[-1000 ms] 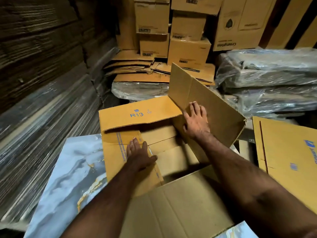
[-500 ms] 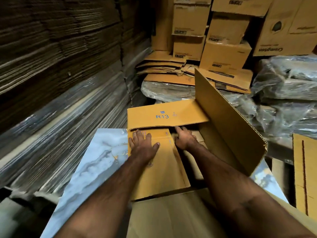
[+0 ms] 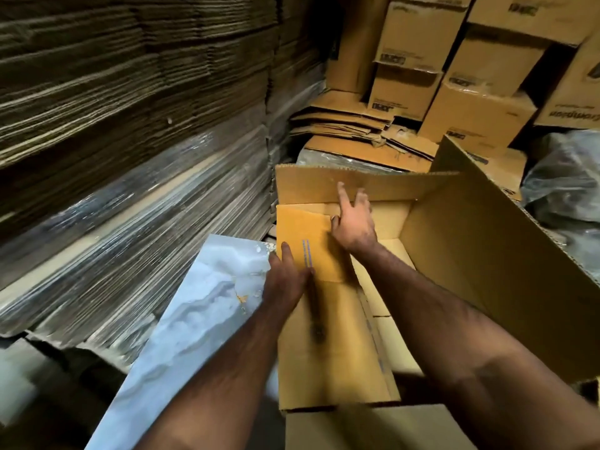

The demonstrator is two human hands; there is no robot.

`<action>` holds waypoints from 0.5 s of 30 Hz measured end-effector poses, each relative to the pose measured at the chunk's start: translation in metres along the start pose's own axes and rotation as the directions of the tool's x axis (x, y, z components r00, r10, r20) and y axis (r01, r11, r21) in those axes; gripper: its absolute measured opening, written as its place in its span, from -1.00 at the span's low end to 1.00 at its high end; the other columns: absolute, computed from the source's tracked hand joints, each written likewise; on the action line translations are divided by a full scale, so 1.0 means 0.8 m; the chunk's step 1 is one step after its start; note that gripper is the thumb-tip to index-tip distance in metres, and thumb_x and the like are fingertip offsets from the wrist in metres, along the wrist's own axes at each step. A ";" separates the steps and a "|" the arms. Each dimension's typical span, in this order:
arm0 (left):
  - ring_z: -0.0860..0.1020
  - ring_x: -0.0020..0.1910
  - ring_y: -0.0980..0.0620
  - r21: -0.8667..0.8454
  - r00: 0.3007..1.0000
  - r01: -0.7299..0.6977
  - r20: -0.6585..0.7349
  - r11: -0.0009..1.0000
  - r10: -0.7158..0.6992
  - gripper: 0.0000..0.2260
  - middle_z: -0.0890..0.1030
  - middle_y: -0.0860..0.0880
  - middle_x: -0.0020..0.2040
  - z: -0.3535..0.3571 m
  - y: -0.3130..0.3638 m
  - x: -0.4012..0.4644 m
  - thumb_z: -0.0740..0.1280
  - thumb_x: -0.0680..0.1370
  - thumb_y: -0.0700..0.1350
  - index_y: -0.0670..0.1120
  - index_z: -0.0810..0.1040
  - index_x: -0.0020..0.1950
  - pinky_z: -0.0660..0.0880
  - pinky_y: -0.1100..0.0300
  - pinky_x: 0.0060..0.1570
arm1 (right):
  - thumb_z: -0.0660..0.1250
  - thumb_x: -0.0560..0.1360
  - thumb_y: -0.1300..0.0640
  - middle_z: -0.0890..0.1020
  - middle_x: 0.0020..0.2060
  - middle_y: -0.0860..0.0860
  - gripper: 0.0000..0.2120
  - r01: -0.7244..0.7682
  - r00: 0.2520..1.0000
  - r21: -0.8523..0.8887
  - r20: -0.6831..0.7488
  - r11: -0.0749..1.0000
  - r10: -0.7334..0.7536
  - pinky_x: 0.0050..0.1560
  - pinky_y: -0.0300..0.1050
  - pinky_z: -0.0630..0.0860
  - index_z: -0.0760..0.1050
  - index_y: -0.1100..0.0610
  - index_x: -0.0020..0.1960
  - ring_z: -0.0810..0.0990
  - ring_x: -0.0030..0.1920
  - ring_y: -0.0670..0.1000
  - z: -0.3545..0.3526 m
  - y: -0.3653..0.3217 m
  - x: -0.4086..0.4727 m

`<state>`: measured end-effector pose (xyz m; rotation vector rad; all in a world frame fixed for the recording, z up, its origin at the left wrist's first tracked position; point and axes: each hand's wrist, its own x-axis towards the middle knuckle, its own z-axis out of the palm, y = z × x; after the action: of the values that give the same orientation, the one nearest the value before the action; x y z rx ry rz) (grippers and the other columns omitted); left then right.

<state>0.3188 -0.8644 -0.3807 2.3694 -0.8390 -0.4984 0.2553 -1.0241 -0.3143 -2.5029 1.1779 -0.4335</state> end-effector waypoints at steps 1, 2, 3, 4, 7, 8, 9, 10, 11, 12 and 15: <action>0.40 0.32 -0.33 0.000 1.000 -0.009 -0.007 1.000 0.009 -0.20 0.16 -0.27 0.49 0.001 -0.003 0.001 0.31 0.56 0.20 -0.08 -0.03 0.61 0.40 -0.08 0.22 | 0.22 0.61 0.05 -0.11 0.58 0.26 -0.29 0.000 1.000 -0.003 0.004 1.000 0.000 0.51 0.20 0.15 -0.11 -0.04 0.62 -0.07 0.58 0.26 -0.002 -0.005 0.015; 0.40 0.33 -0.33 0.006 1.000 -0.022 -0.010 1.000 0.022 -0.21 0.15 -0.27 0.50 0.001 -0.006 0.002 0.29 0.56 0.20 -0.08 -0.03 0.61 0.40 -0.08 0.23 | 0.22 0.60 0.05 -0.13 0.58 0.26 -0.29 -0.006 1.000 -0.006 0.013 1.000 0.006 0.51 0.21 0.16 -0.11 -0.04 0.61 -0.08 0.58 0.26 -0.003 -0.010 0.031; 0.39 0.33 -0.33 0.012 0.999 -0.036 -0.014 0.999 0.036 -0.22 0.14 -0.27 0.51 0.002 -0.009 0.003 0.29 0.57 0.19 -0.09 -0.03 0.61 0.40 -0.09 0.23 | 0.23 0.60 0.04 -0.15 0.58 0.26 -0.28 -0.014 1.000 -0.011 0.026 1.000 0.014 0.50 0.22 0.17 -0.10 -0.04 0.61 -0.09 0.58 0.26 -0.005 -0.014 0.046; 0.39 0.34 -0.34 0.014 0.999 -0.049 -0.018 0.999 0.050 -0.23 0.13 -0.28 0.52 0.003 -0.010 0.004 0.29 0.57 0.17 -0.10 -0.02 0.61 0.40 -0.09 0.24 | 0.24 0.59 0.04 -0.16 0.58 0.25 -0.27 -0.026 0.999 -0.017 0.044 1.000 0.027 0.50 0.24 0.16 -0.11 -0.04 0.61 -0.08 0.57 0.27 -0.006 -0.016 0.062; 0.35 0.37 -0.35 0.010 0.997 -0.075 -0.019 0.997 0.075 -0.24 0.11 -0.29 0.52 0.007 -0.015 0.005 0.28 0.58 0.17 -0.10 -0.02 0.61 0.39 -0.11 0.26 | 0.23 0.60 0.03 -0.17 0.58 0.23 -0.28 -0.069 0.992 -0.023 0.108 0.997 0.071 0.48 0.27 0.18 -0.10 -0.02 0.61 0.01 0.55 0.31 -0.007 -0.021 0.103; 0.35 0.38 -0.35 0.014 0.997 -0.076 -0.020 0.997 0.077 -0.24 0.11 -0.29 0.53 0.008 -0.015 0.005 0.28 0.58 0.18 -0.09 -0.01 0.61 0.38 -0.11 0.26 | 0.23 0.60 0.04 -0.18 0.58 0.21 -0.29 -0.081 0.987 -0.023 0.134 0.996 0.083 0.48 0.27 0.19 -0.10 -0.02 0.61 0.05 0.53 0.32 -0.006 -0.020 0.115; 0.34 0.38 -0.35 0.019 0.997 -0.077 -0.026 0.997 0.078 -0.24 0.10 -0.29 0.53 0.010 -0.017 0.006 0.27 0.58 0.19 -0.09 -0.01 0.61 0.38 -0.11 0.26 | 0.23 0.60 0.05 -0.20 0.59 0.17 -0.28 -0.090 0.982 -0.027 0.167 0.996 0.093 0.47 0.28 0.20 -0.10 -0.02 0.61 0.07 0.53 0.32 -0.005 -0.017 0.127; 0.33 0.39 -0.34 0.024 0.996 -0.079 -0.032 0.997 0.080 -0.24 0.10 -0.28 0.54 0.011 -0.018 0.007 0.27 0.57 0.20 -0.08 -0.01 0.61 0.38 -0.10 0.27 | 0.24 0.60 0.05 -0.22 0.59 0.13 -0.28 -0.093 0.975 -0.036 0.198 0.995 0.098 0.47 0.28 0.21 -0.11 -0.02 0.61 0.09 0.52 0.33 -0.004 -0.012 0.137; 0.32 0.41 -0.33 0.028 0.996 -0.083 -0.035 0.996 0.084 -0.24 0.09 -0.28 0.55 0.013 -0.020 0.007 0.27 0.57 0.21 -0.08 -0.01 0.61 0.36 -0.09 0.29 | 0.25 0.59 0.06 -0.23 0.59 0.10 -0.27 -0.090 0.970 -0.045 0.223 0.995 0.097 0.47 0.27 0.22 -0.11 -0.02 0.61 0.10 0.52 0.33 -0.004 -0.007 0.145; 0.30 0.42 -0.32 0.031 0.996 -0.086 -0.035 0.996 0.087 -0.23 0.08 -0.26 0.55 0.014 -0.021 0.008 0.27 0.57 0.21 -0.07 -0.01 0.62 0.35 -0.08 0.31 | 0.26 0.58 0.06 -0.23 0.59 0.08 -0.26 -0.082 0.967 -0.050 0.237 0.995 0.091 0.47 0.26 0.23 -0.09 -0.01 0.61 0.12 0.51 0.33 -0.004 -0.001 0.149; 0.31 0.41 -0.31 0.053 0.997 -0.068 -0.042 0.996 0.070 -0.24 0.05 -0.22 0.57 0.016 -0.022 0.008 0.24 0.57 0.25 -0.02 -0.03 0.61 0.38 -0.13 0.30 | 0.27 0.56 0.09 -0.15 0.60 0.12 -0.31 -0.009 0.981 -0.006 0.195 1.000 0.010 0.48 0.20 0.22 0.02 0.08 0.59 0.14 0.51 0.32 -0.005 0.017 0.142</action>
<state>0.3250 -0.8627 -0.4022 2.3799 -0.9200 -0.4003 0.3138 -1.1215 -0.3022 -2.4776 1.1147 -0.1771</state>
